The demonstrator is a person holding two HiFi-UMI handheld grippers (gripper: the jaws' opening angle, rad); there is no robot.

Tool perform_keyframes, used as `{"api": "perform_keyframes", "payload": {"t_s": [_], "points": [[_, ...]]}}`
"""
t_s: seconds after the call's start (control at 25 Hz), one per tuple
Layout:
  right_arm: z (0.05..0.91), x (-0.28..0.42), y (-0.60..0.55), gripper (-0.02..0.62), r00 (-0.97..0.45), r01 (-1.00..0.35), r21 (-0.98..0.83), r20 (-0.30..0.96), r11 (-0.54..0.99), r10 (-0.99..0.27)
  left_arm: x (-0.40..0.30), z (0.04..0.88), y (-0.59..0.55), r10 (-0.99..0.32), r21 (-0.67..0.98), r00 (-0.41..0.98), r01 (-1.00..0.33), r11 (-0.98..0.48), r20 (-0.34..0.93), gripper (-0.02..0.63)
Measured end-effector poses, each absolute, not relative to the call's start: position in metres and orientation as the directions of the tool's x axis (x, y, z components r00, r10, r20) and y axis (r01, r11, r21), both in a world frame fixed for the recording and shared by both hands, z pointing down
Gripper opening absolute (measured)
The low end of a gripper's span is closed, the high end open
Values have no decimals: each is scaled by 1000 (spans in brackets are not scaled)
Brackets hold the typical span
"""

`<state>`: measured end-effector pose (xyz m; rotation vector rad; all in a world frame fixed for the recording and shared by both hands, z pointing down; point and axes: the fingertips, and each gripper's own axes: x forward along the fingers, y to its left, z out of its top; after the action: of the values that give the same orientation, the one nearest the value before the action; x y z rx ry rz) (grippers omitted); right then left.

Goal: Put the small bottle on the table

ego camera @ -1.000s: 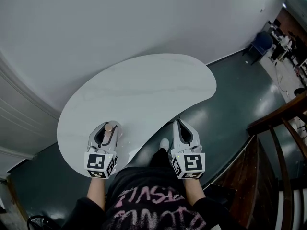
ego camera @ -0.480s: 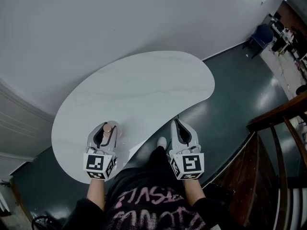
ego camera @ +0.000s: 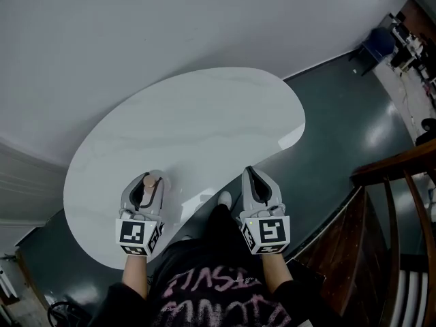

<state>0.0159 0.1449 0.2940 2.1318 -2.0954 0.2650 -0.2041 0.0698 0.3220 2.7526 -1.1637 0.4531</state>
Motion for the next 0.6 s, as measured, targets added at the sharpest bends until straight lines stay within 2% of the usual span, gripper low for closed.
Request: {"api": "perform_keyframes", "payload": {"t_s": [0.6], "points": [[329,90,73,12,-29,-999,-46,292,16,-956,-133,345,8,-680,-8,638,-727,-686,362,149]]}}
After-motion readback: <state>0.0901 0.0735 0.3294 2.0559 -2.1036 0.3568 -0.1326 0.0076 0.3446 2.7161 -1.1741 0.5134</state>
